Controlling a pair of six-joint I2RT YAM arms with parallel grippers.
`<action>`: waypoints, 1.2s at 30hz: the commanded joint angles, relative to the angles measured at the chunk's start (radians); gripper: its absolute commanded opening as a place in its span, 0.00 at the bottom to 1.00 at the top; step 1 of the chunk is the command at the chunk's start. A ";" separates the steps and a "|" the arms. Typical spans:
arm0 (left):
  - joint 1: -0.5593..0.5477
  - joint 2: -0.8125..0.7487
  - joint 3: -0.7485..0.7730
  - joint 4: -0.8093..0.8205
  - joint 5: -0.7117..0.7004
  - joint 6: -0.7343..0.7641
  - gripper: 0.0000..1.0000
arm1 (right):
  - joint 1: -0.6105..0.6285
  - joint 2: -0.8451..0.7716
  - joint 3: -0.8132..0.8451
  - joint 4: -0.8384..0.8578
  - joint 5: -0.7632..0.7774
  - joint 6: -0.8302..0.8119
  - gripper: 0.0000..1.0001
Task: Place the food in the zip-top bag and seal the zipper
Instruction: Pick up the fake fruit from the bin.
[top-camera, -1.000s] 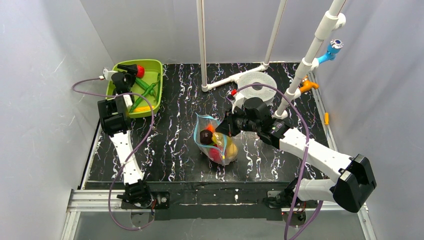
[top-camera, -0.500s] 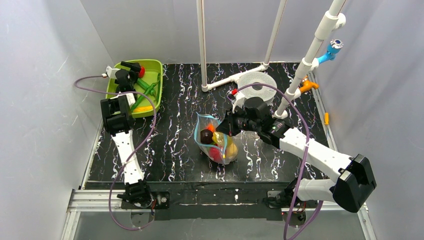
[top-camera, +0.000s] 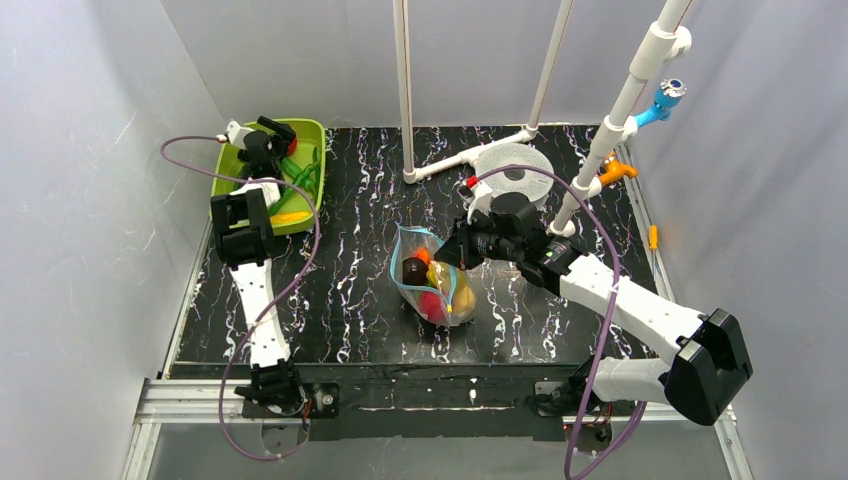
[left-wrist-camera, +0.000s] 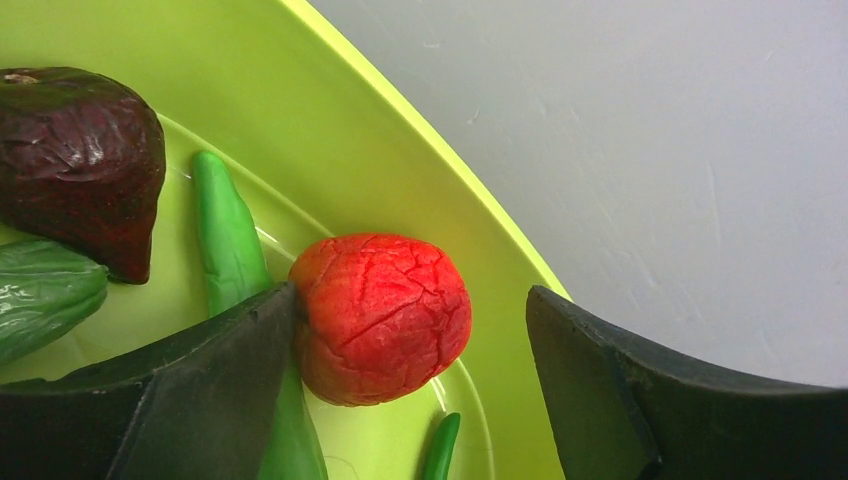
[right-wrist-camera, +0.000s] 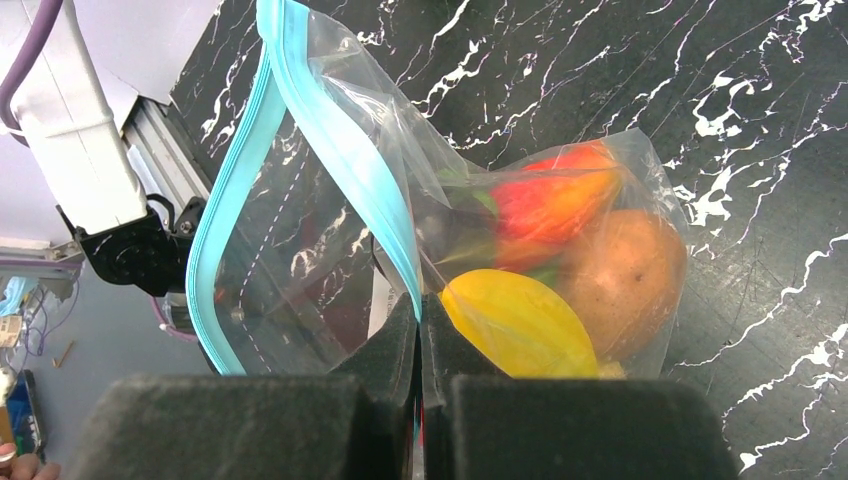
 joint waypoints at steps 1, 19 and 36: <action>-0.018 0.019 0.041 -0.079 -0.034 0.113 0.81 | -0.010 -0.002 0.029 0.022 0.009 0.002 0.01; -0.036 -0.069 0.045 -0.178 0.025 0.348 0.38 | -0.018 0.000 0.032 0.025 -0.001 0.003 0.01; -0.024 -0.350 -0.096 -0.189 0.065 0.327 0.24 | -0.020 -0.009 0.036 0.017 -0.009 0.000 0.01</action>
